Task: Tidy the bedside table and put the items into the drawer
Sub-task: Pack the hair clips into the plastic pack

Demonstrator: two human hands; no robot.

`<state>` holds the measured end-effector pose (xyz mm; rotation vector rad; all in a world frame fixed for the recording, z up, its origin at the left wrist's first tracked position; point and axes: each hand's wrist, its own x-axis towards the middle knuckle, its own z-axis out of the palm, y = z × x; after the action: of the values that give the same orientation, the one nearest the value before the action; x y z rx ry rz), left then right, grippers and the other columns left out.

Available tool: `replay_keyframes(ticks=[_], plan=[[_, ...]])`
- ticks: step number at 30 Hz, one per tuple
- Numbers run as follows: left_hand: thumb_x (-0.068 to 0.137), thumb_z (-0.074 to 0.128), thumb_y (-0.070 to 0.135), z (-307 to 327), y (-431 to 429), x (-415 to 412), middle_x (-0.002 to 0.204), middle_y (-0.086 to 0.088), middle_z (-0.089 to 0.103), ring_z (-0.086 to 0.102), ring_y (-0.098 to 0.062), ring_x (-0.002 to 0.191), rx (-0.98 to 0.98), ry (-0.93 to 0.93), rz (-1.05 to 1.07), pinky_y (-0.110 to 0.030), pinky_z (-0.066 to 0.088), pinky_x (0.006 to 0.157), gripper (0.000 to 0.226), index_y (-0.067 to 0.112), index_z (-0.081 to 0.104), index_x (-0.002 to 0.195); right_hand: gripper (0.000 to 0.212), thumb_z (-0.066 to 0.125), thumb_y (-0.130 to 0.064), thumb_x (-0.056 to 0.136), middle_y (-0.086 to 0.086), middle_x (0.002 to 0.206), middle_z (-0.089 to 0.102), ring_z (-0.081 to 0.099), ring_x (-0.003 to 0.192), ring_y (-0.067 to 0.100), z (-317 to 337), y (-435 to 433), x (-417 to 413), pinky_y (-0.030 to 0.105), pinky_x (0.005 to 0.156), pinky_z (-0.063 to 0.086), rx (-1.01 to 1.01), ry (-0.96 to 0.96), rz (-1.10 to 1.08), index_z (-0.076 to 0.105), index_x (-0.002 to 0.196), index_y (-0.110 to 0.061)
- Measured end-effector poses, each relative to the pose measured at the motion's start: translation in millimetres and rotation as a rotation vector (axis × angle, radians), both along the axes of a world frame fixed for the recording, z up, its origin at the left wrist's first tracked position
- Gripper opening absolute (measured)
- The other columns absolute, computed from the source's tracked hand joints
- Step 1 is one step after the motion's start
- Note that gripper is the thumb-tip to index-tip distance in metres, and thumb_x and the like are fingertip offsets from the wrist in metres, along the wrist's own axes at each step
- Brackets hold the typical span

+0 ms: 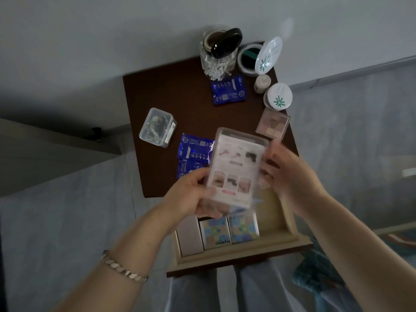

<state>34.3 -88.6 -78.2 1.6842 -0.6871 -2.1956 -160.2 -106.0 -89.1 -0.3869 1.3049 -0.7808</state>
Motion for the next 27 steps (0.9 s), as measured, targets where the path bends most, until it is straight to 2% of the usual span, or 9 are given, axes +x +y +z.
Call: replay_keyframes(ticks=[3, 7, 9, 11, 13, 16, 20, 23, 27], plan=[[0.092, 0.042, 0.002, 2.3, -0.6, 1.1, 0.108, -0.014, 0.069, 0.07, -0.029, 0.086, 0.098, 0.154, 0.299, -0.037, 0.06, 0.066, 0.031, 0.018, 0.057, 0.114, 0.055, 0.073, -0.02, 0.066, 0.01, 0.112, 0.065, 0.067, 0.094, 0.021, -4.7, 15.6, 0.7, 0.036, 0.079, 0.057, 0.061, -0.023, 0.048, 0.05, 0.116, -0.022], [0.097, 0.036, 0.02, 3.6, 0.6, 2.0, 0.1, -0.015, 0.071, 0.07, -0.029, 0.084, 0.085, 0.18, 0.323, -0.038, 0.058, 0.072, 0.028, 0.016, 0.059, 0.113, 0.058, 0.062, 0.0, 0.08, 0.003, 0.096, 0.07, 0.07, 0.086, 0.019, -5.8, 24.2, 11.5, 0.036, 0.076, 0.057, 0.063, 0.109, 0.099, 0.042, 0.131, -0.019], [0.095, 0.036, 0.036, 2.8, 1.3, 1.2, 0.1, -0.015, 0.071, 0.07, -0.027, 0.085, 0.086, 0.114, 0.243, -0.037, 0.058, 0.071, 0.034, 0.018, 0.06, 0.109, 0.042, 0.062, -0.001, 0.082, -0.004, 0.09, 0.07, 0.07, 0.078, 0.009, -10.1, 27.1, 15.2, 0.025, 0.068, 0.058, 0.011, 0.25, 0.166, 0.054, 0.12, -0.017], [0.087, 0.044, 0.045, 0.6, 0.7, 1.3, 0.097, -0.01, 0.072, 0.071, -0.023, 0.08, -0.004, -0.092, -0.008, -0.031, 0.059, 0.065, 0.033, 0.02, 0.061, 0.1, 0.032, 0.063, -0.001, 0.082, -0.009, 0.087, 0.069, 0.069, 0.072, 0.002, -10.7, 28.4, 17.8, 0.017, 0.061, 0.056, -0.017, 0.302, 0.156, 0.06, 0.108, -0.019], [0.087, 0.054, 0.037, -2.4, 0.7, 1.2, 0.087, -0.004, 0.071, 0.071, -0.017, 0.067, -0.108, -0.255, -0.154, -0.024, 0.057, 0.055, 0.019, 0.019, 0.06, 0.09, 0.028, 0.063, -0.002, 0.082, -0.008, 0.089, 0.069, 0.068, 0.073, 0.001, -13.4, 30.9, 17.9, 0.016, 0.06, 0.055, -0.031, 0.316, 0.152, 0.061, 0.103, -0.02], [0.09, 0.054, 0.025, -5.5, 2.7, 1.5, 0.076, 0.001, 0.069, 0.066, -0.009, 0.053, -0.189, -0.303, -0.081, -0.017, 0.051, 0.046, 0.011, 0.016, 0.059, 0.09, 0.011, 0.056, -0.02, 0.088, -0.003, 0.081, 0.068, 0.067, 0.068, 0.007, -12.3, 35.1, 21.6, 0.02, 0.062, 0.055, 0.07, 0.271, 0.204, 0.062, 0.095, -0.013], [0.089, 0.055, 0.024, -9.2, 8.3, -4.2, 0.079, 0.001, 0.068, 0.065, -0.006, 0.052, -0.251, -0.332, -0.021, -0.011, 0.045, 0.043, 0.011, 0.015, 0.058, 0.095, 0.053, 0.035, -0.057, 0.079, 0.0, 0.058, 0.055, 0.05, 0.051, 0.011, -11.4, 40.5, 26.8, 0.021, 0.051, 0.041, 0.126, 0.2, 0.414, 0.058, 0.075, -0.01], [0.088, 0.056, 0.029, -11.9, 13.3, -8.5, 0.08, -0.001, 0.069, 0.065, -0.008, 0.051, -0.218, -0.336, -0.01, -0.013, 0.045, 0.042, 0.02, 0.011, 0.061, 0.096, 0.048, 0.038, -0.057, 0.07, -0.005, 0.053, 0.053, 0.046, 0.047, 0.008, -12.9, 41.9, 30.0, 0.021, 0.049, 0.037, 0.055, 0.277, 0.367, 0.059, 0.075, -0.014], [0.089, 0.049, 0.044, -15.3, 14.9, -8.8, 0.057, -0.002, 0.066, 0.059, -0.007, 0.042, -0.161, -0.414, -0.107, -0.015, 0.043, 0.041, 0.04, 0.008, 0.064, 0.078, 0.044, 0.042, -0.043, 0.089, -0.006, 0.043, 0.05, 0.044, 0.043, 0.006, -19.0, 43.6, 31.1, 0.024, 0.05, 0.037, 0.003, 0.401, 0.288, 0.054, 0.057, -0.016]])
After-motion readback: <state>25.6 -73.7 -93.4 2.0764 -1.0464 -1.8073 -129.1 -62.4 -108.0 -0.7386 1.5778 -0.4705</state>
